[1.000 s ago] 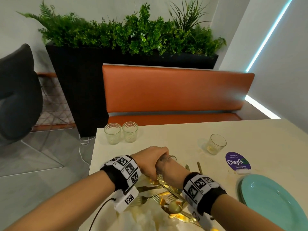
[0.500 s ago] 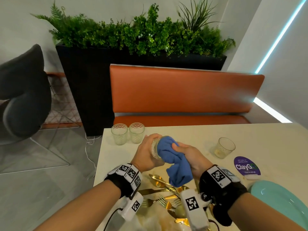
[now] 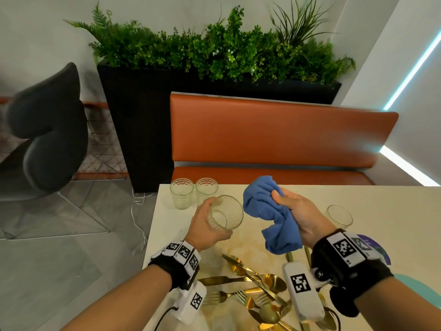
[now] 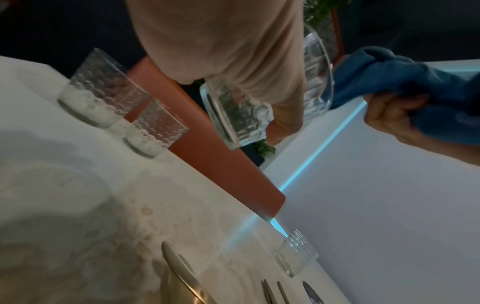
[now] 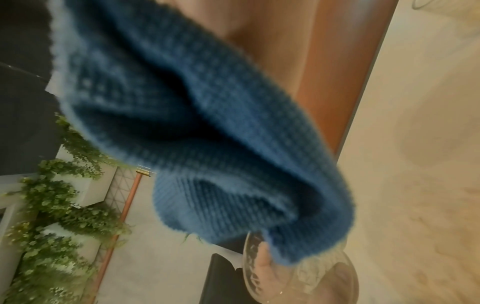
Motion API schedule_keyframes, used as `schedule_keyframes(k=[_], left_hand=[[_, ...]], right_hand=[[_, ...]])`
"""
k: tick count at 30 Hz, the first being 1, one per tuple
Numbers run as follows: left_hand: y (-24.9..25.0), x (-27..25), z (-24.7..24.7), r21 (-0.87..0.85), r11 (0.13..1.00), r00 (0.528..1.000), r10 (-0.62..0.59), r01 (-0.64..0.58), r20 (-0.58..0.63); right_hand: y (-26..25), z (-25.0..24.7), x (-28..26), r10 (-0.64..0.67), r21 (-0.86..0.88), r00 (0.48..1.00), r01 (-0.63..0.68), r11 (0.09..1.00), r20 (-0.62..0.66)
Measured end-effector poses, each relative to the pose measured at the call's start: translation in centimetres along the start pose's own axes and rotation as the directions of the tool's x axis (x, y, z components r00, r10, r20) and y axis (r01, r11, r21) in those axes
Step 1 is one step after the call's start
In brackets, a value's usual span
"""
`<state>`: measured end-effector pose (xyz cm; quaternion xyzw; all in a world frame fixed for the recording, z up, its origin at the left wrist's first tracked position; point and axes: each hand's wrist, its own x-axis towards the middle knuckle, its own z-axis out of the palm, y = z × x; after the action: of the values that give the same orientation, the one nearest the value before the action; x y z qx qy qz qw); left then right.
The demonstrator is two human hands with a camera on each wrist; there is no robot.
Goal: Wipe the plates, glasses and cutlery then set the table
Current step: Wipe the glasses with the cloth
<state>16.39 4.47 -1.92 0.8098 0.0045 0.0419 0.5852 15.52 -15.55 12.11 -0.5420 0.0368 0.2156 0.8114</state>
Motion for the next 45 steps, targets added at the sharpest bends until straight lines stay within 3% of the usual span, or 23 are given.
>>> schedule_keyframes(k=[5,10,17,21,28,30,33,37,41,43,45], left_hand=[[-2.5,0.7,-1.6,0.231,0.944,0.971,-0.223,0.237,-0.085],[-5.2,1.6,-2.6,0.215,0.871,0.888,-0.389,0.441,-0.244],[-8.0,2.4,-3.7,0.128,0.842,0.831,-0.473,0.524,-0.292],[-8.7,3.0,-4.5,-0.016,0.833,0.789,-0.531,0.554,-0.311],[-7.4,2.8,-5.2,0.007,0.787,0.757,-0.591,0.616,-0.279],[-6.5,2.1,-5.1,0.095,0.77,0.752,-0.576,0.631,-0.322],[-4.5,1.2,-4.4,0.17,0.802,0.774,-0.46,0.573,-0.435],[-1.4,1.1,-2.3,0.258,0.92,0.873,-0.152,0.296,-0.463],[2.4,1.7,3.5,0.331,0.942,0.953,0.045,0.059,-0.299],[4.2,2.3,7.6,0.316,0.948,0.983,0.074,-0.017,-0.168],[5.8,3.0,12.2,0.269,0.963,1.0,0.03,-0.028,-0.004]], right_hand=[[0.7,-0.4,1.5,0.058,0.038,0.998,-0.056,0.998,-0.038],[2.3,-0.8,2.8,0.123,-0.043,0.989,-0.127,0.991,-0.084],[3.4,-1.6,3.9,0.148,-0.105,0.983,-0.159,0.982,-0.108],[3.5,-2.4,4.5,0.155,-0.095,0.98,-0.168,0.981,-0.129],[3.9,-3.7,4.5,0.173,-0.061,0.975,-0.183,0.981,-0.138],[3.8,-4.0,4.2,0.169,-0.059,0.975,-0.179,0.982,-0.145],[3.5,-4.7,3.8,0.168,-0.049,0.973,-0.178,0.983,-0.162],[3.1,-6.6,3.1,0.178,0.031,0.968,-0.175,0.984,-0.176],[2.6,-9.2,2.0,0.235,0.2,0.962,-0.204,0.958,-0.141],[1.9,-11.2,1.4,0.248,0.29,0.959,-0.201,0.936,-0.138],[0.7,-13.5,0.4,0.302,0.293,0.935,-0.241,0.925,-0.185]])
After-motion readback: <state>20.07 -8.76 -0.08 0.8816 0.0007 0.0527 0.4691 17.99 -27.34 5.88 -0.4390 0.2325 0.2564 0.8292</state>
